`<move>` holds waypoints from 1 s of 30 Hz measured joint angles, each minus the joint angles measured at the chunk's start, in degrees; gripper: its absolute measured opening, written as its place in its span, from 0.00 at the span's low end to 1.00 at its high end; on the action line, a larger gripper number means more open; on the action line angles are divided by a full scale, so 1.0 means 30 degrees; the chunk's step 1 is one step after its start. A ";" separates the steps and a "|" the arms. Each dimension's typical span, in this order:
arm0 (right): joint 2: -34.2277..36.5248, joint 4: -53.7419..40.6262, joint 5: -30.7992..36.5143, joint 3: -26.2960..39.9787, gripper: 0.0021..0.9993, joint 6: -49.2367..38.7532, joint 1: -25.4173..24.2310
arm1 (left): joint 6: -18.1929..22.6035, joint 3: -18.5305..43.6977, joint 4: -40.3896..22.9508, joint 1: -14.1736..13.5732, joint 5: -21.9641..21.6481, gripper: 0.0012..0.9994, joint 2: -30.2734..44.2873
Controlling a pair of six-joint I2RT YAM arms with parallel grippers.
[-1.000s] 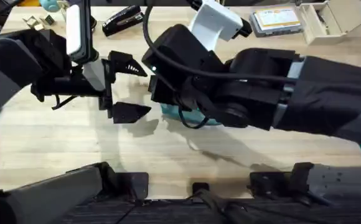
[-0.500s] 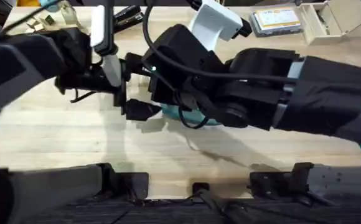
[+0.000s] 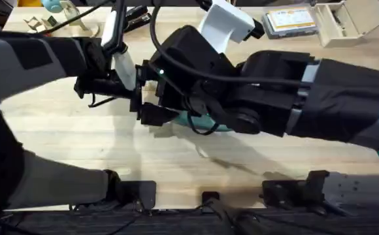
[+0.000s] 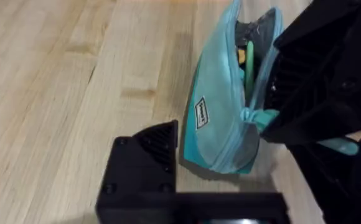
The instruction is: Unzip the bag, pick up the pens from the table one at a time and place them inside, then zip the bag closed.
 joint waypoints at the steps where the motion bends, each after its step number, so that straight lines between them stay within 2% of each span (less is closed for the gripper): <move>1: 0.0002 0.0002 0.0000 0.0000 0.03 -0.0007 0.0000 | -0.0040 0.0000 -0.0007 0.0000 0.0089 0.98 0.0000; 3: 0.0001 0.0006 0.0000 0.0000 0.03 -0.0007 0.0000 | -0.0112 0.0000 0.0004 0.0000 0.0189 0.82 0.0001; 6: 0.0006 -0.0015 0.0000 0.0000 0.03 -0.0007 0.0000 | -0.0137 0.0000 -0.0002 0.0000 0.0337 0.53 0.0000; 7: 0.0007 -0.0030 0.0001 0.0000 0.03 -0.0007 0.0000 | -0.0158 0.0000 -0.0013 0.0000 0.0359 0.39 0.0000; 10: 0.0000 -0.0073 0.0007 0.0000 0.03 -0.0029 -0.0037 | -0.0174 0.0000 -0.0065 -0.0073 0.0402 0.16 0.0000; 18: -0.0011 -0.0529 -0.0227 0.0000 0.03 -0.0076 -0.0679 | -0.0149 0.0000 0.0003 -0.0099 0.0278 0.05 0.0007; 30: -0.0651 -0.2042 -0.1753 0.0029 0.03 -0.0068 -0.2882 | -0.0150 0.0000 0.0095 -0.0219 0.0310 0.04 0.0007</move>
